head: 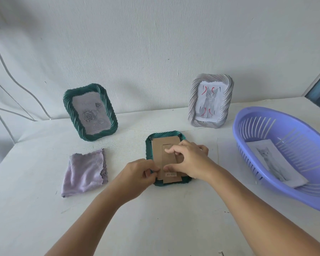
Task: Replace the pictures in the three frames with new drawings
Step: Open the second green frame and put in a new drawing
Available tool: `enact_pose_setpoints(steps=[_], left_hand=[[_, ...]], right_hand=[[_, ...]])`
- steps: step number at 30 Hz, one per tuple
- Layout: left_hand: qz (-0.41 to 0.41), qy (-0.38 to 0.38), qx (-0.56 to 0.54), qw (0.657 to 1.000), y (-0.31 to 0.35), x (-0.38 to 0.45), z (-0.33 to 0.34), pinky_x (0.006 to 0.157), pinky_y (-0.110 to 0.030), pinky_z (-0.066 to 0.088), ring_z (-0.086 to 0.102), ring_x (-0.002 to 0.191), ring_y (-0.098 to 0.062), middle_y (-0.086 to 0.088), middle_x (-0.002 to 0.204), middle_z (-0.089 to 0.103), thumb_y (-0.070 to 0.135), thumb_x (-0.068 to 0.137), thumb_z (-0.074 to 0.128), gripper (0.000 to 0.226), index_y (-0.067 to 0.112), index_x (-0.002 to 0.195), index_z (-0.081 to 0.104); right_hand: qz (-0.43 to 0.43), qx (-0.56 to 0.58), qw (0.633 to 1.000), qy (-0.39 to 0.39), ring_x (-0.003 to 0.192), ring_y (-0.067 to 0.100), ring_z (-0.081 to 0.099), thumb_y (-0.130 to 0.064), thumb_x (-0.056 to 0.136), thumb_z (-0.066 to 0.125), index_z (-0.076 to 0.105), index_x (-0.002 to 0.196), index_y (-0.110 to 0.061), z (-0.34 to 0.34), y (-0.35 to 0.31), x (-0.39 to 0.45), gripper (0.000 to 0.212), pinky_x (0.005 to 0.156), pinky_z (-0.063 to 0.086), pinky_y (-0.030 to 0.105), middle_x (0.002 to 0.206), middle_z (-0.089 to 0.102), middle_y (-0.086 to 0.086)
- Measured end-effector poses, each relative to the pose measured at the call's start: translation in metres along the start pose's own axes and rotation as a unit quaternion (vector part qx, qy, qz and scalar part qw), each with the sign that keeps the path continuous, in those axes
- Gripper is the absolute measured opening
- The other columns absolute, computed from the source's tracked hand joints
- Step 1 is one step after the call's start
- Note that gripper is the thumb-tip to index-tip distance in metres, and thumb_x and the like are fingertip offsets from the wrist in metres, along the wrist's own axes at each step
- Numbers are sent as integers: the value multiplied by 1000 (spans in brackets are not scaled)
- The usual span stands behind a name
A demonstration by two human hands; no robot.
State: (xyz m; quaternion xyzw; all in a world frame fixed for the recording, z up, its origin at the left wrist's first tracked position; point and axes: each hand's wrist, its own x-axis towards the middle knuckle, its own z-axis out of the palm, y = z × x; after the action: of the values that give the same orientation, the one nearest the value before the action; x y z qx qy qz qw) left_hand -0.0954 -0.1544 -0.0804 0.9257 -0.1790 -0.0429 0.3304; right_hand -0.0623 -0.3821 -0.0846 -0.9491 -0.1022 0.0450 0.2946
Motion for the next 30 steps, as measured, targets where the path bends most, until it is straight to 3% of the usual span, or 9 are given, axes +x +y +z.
enact_pose_setpoints(steps=[4,8,12,17,27,30], left_hand=[[-27,-22,-24,999,-1,7,-8,61,-15,39,50,65,-6,1,73,62,17,94,63,17,30,95,74],[-41,-6,-1,999,1,20,-10,61,-15,40,53,65,-4,7,64,56,27,98,59,28,35,125,63],[-62,-35,4,997,8,33,-12,53,-15,36,48,57,-3,9,63,53,49,94,65,45,42,137,56],[-83,-71,17,994,15,41,-12,52,-15,34,50,62,-4,13,73,53,53,87,72,59,42,142,53],[-110,-81,0,991,17,44,-13,47,-10,34,47,62,-3,19,76,43,49,86,75,60,40,142,54],[-105,-78,3,991,15,45,-13,46,-10,33,46,61,-3,8,88,58,48,87,75,60,40,142,54]], right_hand=[[0,-7,1000,-4,115,0,43,-82,68,67,58,129,-52,-1,-1,0,68,106,16,36,109,46,-22],[-4,-32,999,-32,117,1,44,-81,72,65,52,136,-54,-8,-1,-1,70,111,16,44,114,46,-22],[0,-24,998,-53,103,-5,49,-76,71,71,56,134,-50,-20,3,-2,69,117,9,48,112,52,-22],[-10,-41,995,-94,108,-5,50,-64,75,76,56,133,-49,-33,7,-4,63,120,2,53,113,54,-23],[-23,-58,986,-154,131,0,43,-48,72,85,63,125,-48,-47,8,-11,57,121,-4,52,134,52,-28],[-29,-59,985,-157,132,0,43,-50,71,85,63,124,-49,-47,9,-12,58,121,-4,53,136,50,-30]])
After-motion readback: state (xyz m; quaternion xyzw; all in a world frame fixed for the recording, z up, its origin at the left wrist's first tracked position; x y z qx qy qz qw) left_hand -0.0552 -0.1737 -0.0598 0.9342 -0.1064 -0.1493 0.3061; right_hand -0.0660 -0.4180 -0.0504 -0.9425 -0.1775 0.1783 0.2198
